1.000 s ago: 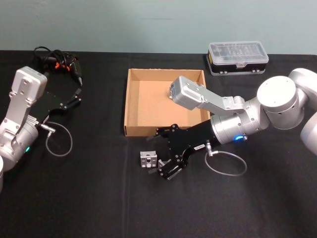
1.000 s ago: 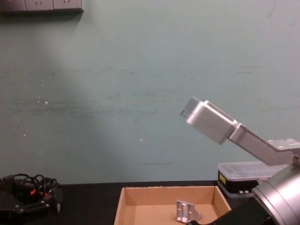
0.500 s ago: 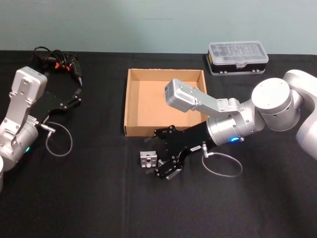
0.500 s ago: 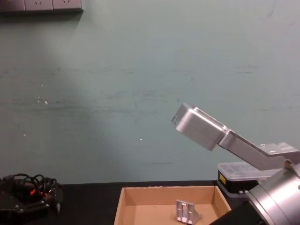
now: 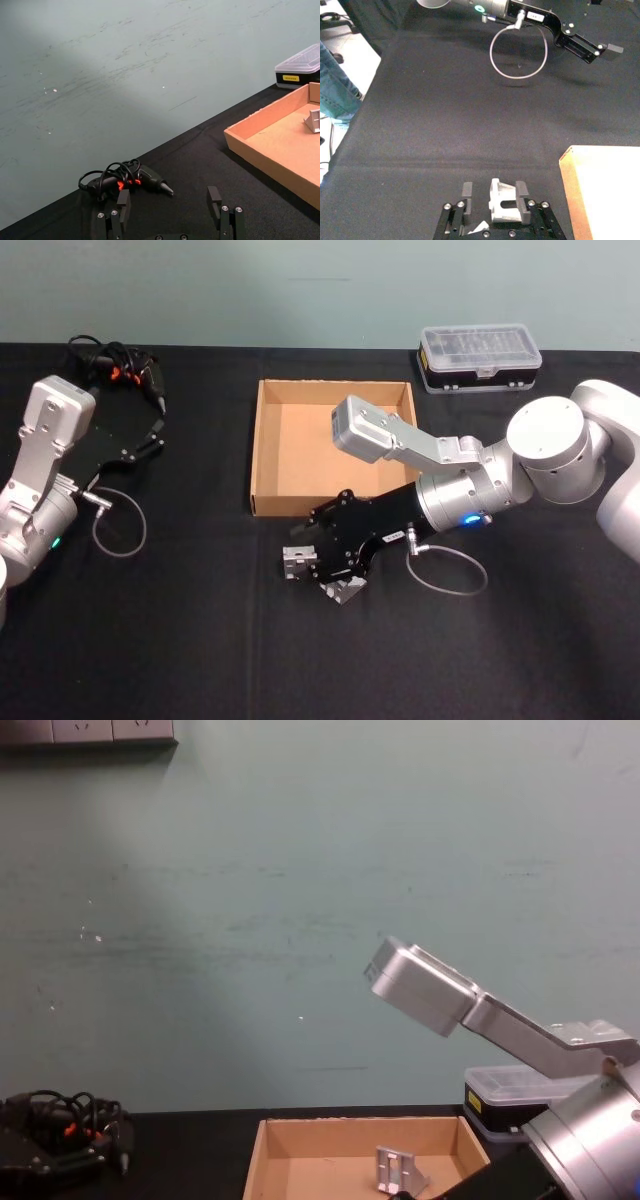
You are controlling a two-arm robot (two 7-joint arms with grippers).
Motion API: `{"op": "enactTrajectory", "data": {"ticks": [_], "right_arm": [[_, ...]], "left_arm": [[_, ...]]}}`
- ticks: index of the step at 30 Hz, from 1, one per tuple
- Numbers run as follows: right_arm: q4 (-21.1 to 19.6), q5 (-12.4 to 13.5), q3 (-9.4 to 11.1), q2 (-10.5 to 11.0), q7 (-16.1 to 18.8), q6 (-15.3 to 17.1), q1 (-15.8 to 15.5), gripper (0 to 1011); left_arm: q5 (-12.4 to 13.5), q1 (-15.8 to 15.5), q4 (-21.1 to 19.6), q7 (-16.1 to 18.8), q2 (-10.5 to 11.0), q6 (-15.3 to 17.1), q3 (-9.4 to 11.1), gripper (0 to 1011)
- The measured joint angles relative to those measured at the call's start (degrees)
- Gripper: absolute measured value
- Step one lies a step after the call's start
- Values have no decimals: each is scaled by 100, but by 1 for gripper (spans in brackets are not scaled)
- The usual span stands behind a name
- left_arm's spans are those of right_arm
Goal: Use one hand to pick up the angle iron from the table and place it into the box.
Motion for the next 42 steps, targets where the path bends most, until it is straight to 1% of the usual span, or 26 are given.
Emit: {"op": "enactTrajectory", "data": {"ticks": [1, 3, 5, 7, 9, 10, 11, 13, 15, 18, 30, 37, 42], "right_arm": [[-1, -4, 1, 8, 3, 12, 2, 538], [-3, -25, -13, 22, 10, 32, 10, 481], [-1, -42, -31, 30, 31, 48, 18, 393], [17, -71, -67, 34, 68, 65, 28, 362], [30, -102, -104, 36, 92, 82, 36, 274], [33, -112, -115, 36, 104, 86, 37, 255], [37, -119, -126, 35, 112, 87, 37, 192], [53, -134, -146, 26, 125, 88, 37, 164], [64, -138, -156, 9, 132, 82, 41, 92], [79, -145, -159, -7, 142, 69, 48, 71], [142, -172, -154, -91, 140, -28, 62, 71], [122, -128, -59, -87, 81, -56, 63, 70], [69, -38, 50, -48, 40, -75, 67, 70]], "left_arm": [[0, 0, 0, 0, 0, 0, 0, 1000], [0, 0, 0, 0, 0, 0, 0, 1000], [0, 0, 0, 0, 0, 0, 0, 1000], [0, 0, 0, 0, 0, 0, 0, 1000], [0, 0, 0, 0, 0, 0, 0, 1000], [0, 0, 0, 0, 0, 0, 0, 1000], [0, 0, 0, 0, 0, 0, 0, 1000], [0, 0, 0, 0, 0, 0, 0, 1000], [0, 0, 0, 0, 0, 0, 0, 1000], [0, 0, 0, 0, 0, 0, 0, 1000], [0, 0, 0, 0, 0, 0, 0, 1000], [0, 0, 0, 0, 0, 0, 0, 1000], [0, 0, 0, 0, 0, 0, 0, 1000]]}}
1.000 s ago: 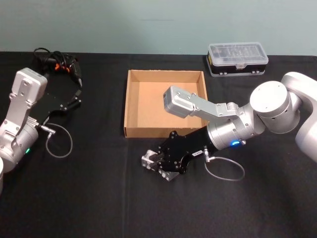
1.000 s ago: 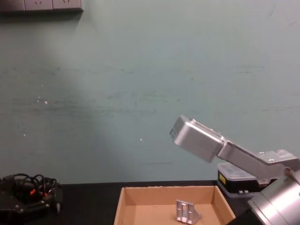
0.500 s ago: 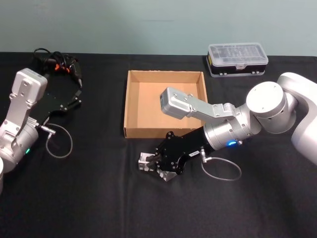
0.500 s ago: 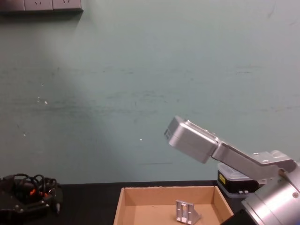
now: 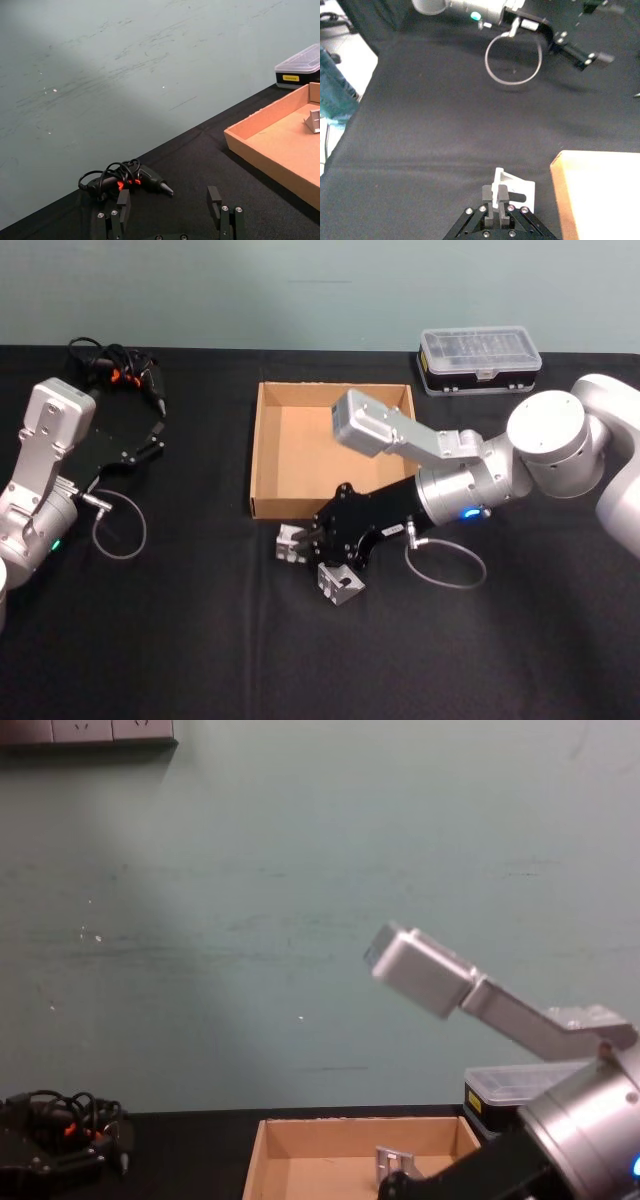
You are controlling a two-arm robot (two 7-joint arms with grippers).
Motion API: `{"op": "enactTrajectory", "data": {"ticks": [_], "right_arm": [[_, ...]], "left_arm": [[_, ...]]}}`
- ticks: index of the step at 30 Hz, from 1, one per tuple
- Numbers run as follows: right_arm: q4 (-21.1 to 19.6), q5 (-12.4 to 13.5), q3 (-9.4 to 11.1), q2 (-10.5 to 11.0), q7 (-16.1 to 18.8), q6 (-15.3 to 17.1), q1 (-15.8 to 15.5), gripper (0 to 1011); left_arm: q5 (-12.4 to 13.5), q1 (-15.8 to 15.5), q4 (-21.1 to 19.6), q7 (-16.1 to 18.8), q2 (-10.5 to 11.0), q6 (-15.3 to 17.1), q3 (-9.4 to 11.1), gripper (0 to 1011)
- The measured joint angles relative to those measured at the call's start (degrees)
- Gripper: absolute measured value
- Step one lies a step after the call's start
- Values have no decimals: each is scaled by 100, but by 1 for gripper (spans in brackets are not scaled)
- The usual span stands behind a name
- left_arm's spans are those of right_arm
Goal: Use one hand to pick up the angle iron from the table and place it into the box.
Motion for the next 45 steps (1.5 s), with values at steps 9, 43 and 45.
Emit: {"op": "enactTrajectory", "data": {"ticks": [9, 43, 45], "right_arm": [[-225, 495, 388, 70, -70, -95, -84, 70], [-90, 607, 1285, -150, -1815, -241, -493, 70], [-53, 564, 1272, -176, -1823, -214, -501, 70]], "left_arm": [[0, 0, 0, 0, 0, 0, 0, 1000], [-1, 0, 0, 0, 0, -1, 1, 1000], [-1, 0, 0, 0, 0, -1, 1, 1000]]}}
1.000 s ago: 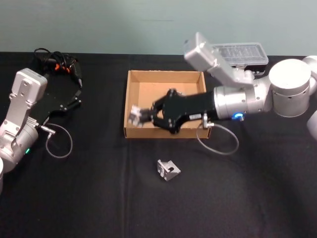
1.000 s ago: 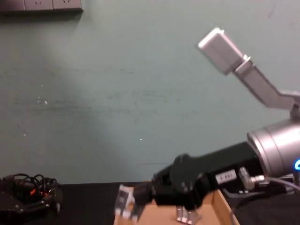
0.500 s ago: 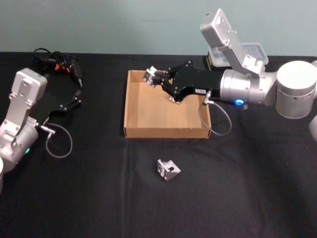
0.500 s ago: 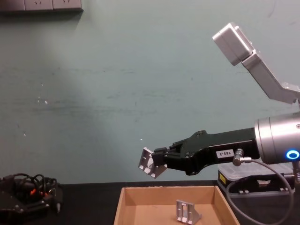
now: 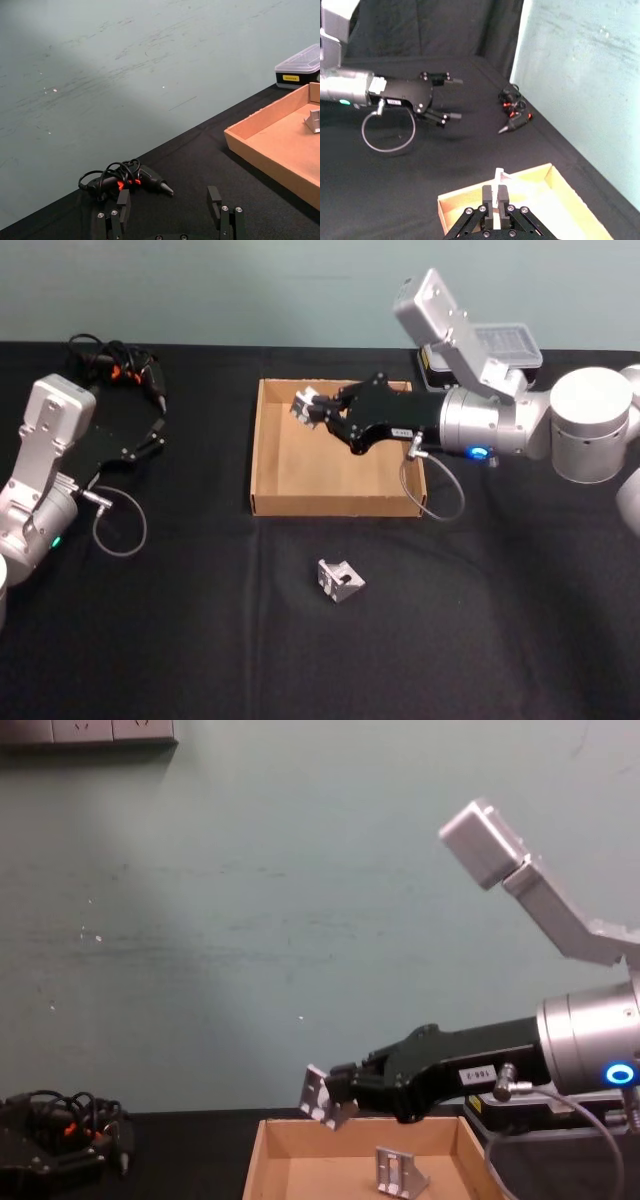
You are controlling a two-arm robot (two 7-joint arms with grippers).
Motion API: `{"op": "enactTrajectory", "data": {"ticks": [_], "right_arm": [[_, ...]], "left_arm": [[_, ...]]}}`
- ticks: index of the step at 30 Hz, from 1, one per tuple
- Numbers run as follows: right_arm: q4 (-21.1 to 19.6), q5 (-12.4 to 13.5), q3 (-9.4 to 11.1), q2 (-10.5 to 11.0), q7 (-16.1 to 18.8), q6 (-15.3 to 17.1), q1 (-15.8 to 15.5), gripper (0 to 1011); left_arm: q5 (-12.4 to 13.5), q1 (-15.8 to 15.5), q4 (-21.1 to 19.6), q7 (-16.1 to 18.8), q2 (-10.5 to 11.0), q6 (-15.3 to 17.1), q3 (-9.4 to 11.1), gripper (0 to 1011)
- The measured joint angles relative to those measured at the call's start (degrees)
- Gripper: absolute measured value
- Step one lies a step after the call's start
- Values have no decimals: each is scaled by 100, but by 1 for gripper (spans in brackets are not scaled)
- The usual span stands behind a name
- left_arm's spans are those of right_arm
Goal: Use one hand to pick up the angle iron from the table and place it into the box.
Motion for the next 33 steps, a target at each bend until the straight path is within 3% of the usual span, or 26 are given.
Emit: {"op": "enactTrajectory", "data": {"ticks": [17, 33], "right_arm": [[96, -332, 108, -131, -129, 182, -130, 70], [691, -652, 193, -435, -210, 213, -122, 70]], "left_arm": [[1, 0, 0, 0, 0, 0, 0, 1000], [1, 0, 0, 0, 0, 1, -1, 1000]]}}
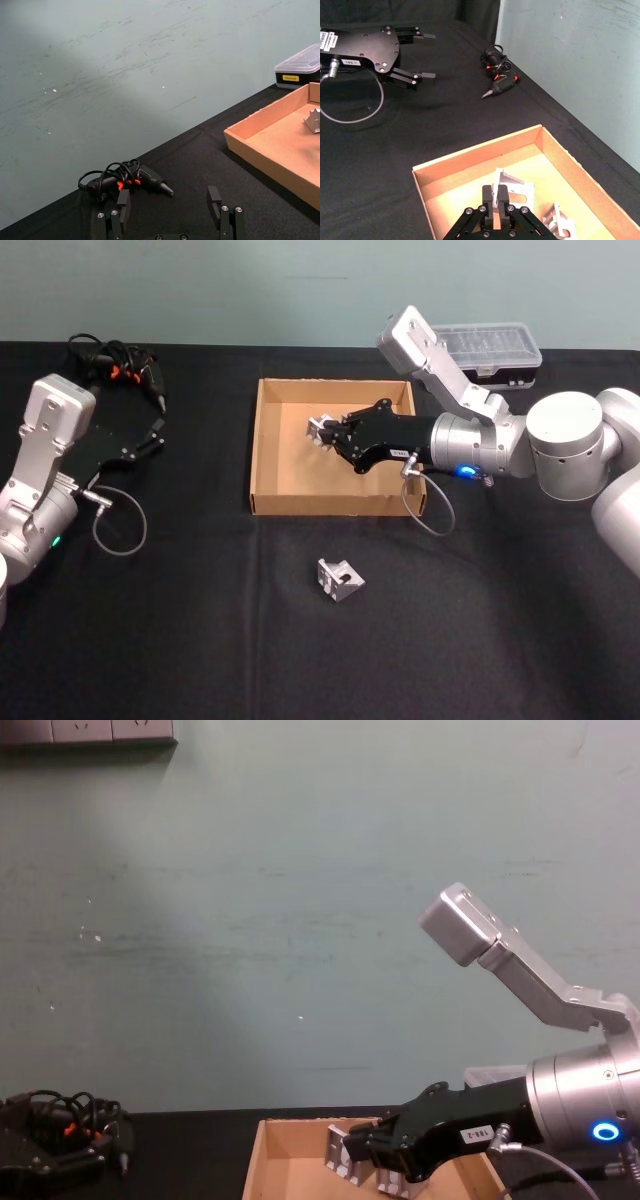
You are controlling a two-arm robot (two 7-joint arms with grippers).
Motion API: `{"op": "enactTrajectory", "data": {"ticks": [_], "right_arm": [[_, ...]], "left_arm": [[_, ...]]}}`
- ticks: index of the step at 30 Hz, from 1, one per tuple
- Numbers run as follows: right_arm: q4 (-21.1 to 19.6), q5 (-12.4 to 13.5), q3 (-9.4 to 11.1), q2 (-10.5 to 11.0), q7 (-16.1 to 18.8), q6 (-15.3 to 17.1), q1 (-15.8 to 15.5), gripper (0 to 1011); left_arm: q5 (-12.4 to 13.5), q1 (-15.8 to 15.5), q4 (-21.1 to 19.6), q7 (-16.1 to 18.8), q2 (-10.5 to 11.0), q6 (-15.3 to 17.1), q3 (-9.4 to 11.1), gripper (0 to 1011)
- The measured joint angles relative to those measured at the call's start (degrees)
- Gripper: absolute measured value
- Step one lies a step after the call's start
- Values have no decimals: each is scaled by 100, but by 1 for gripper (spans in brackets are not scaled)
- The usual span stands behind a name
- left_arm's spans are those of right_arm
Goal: Use one hand to pick up the angle iron from the table and place it into the box.
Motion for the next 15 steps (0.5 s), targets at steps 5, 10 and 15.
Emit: {"op": "enactTrajectory", "data": {"ticks": [5, 10, 15], "right_arm": [[69, -61, 25, -42, 26, 0, 0, 70], [129, -121, 33, -74, 95, 28, -1, 70], [145, -159, 34, -89, 147, 64, -8, 171]], "left_arm": [[0, 0, 0, 0, 0, 0, 0, 1000], [0, 0, 0, 0, 0, 0, 0, 1000], [0, 0, 0, 0, 0, 0, 0, 1000]]}}
